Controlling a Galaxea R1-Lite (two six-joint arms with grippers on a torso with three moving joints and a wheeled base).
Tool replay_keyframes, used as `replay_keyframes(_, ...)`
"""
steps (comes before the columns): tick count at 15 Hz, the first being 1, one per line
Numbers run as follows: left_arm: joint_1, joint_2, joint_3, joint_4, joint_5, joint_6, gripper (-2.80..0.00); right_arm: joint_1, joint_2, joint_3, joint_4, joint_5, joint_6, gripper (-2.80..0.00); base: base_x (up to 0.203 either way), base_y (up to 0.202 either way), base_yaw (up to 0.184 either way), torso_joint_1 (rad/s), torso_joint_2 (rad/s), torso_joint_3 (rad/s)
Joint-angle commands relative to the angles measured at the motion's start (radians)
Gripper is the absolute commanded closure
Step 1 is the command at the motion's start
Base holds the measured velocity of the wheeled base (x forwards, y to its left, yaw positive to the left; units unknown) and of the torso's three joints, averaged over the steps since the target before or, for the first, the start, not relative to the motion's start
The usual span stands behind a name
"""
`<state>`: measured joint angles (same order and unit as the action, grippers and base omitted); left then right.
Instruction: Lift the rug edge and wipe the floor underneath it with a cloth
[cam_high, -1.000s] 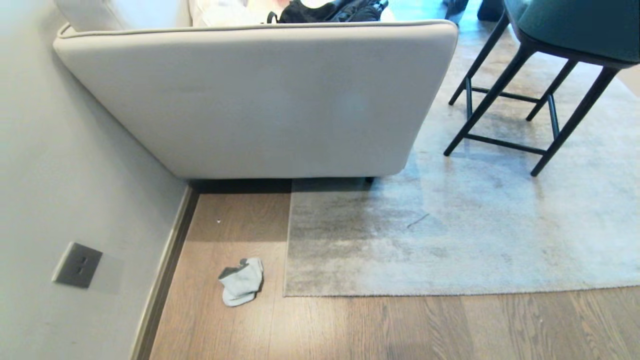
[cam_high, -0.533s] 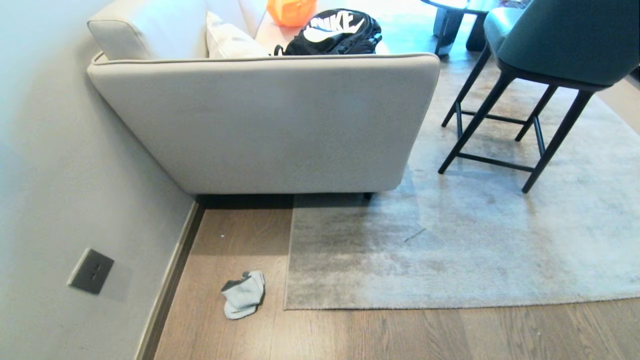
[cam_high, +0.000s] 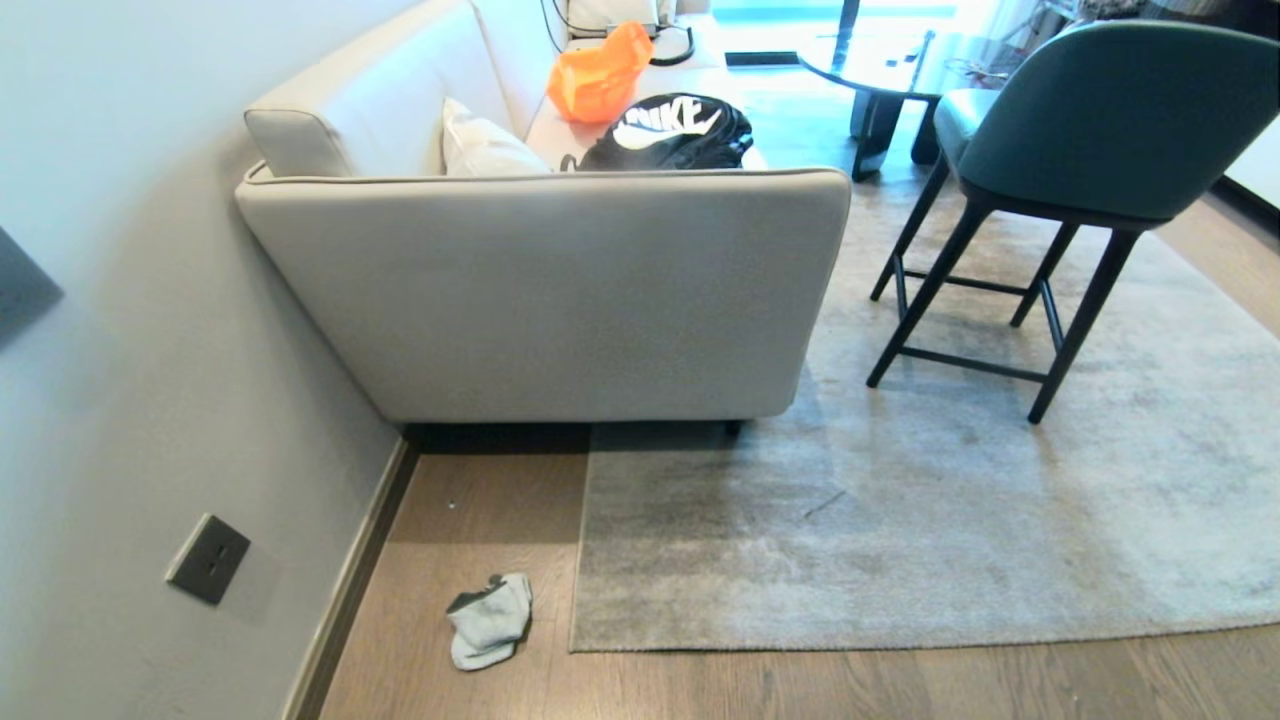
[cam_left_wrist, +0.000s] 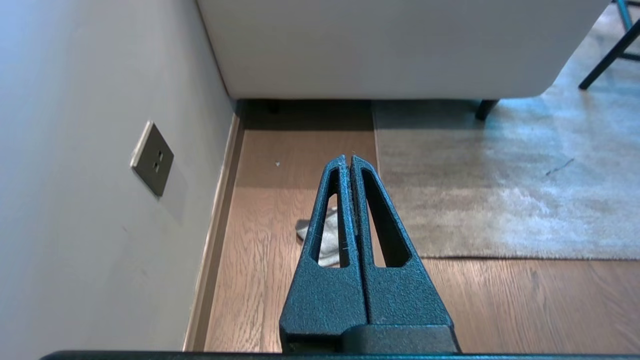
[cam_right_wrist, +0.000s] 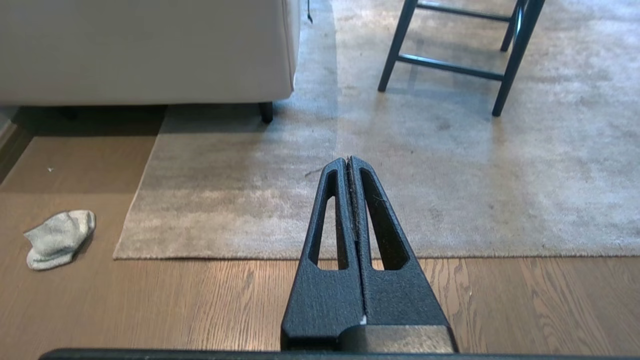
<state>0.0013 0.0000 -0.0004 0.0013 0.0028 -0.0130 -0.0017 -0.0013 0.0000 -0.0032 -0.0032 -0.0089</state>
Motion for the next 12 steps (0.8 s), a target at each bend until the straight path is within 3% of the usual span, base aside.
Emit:
replay_keyframes(1,0.000,0.000,0.000,0.000,0.000,-0.001,0.00,0.000,0.001,0.000,-0.001,0.000,0.000,0.00,0.000,0.000,0.000,0.003,0.00,0.195)
replay_keyframes(8,0.000,0.000,0.000,0.000,0.000,-0.001,0.00,0.000,0.001,0.000,0.000,0.000,0.000,0.00,0.000,0.000,0.000,0.003,0.00,0.201)
replay_keyframes(12,0.000,0.000,0.000,0.000,0.000,-0.001,0.00,0.000,0.001,0.000,-0.001,0.000,0.000,0.00,0.000,0.000,0.000,0.000,0.00,0.030)
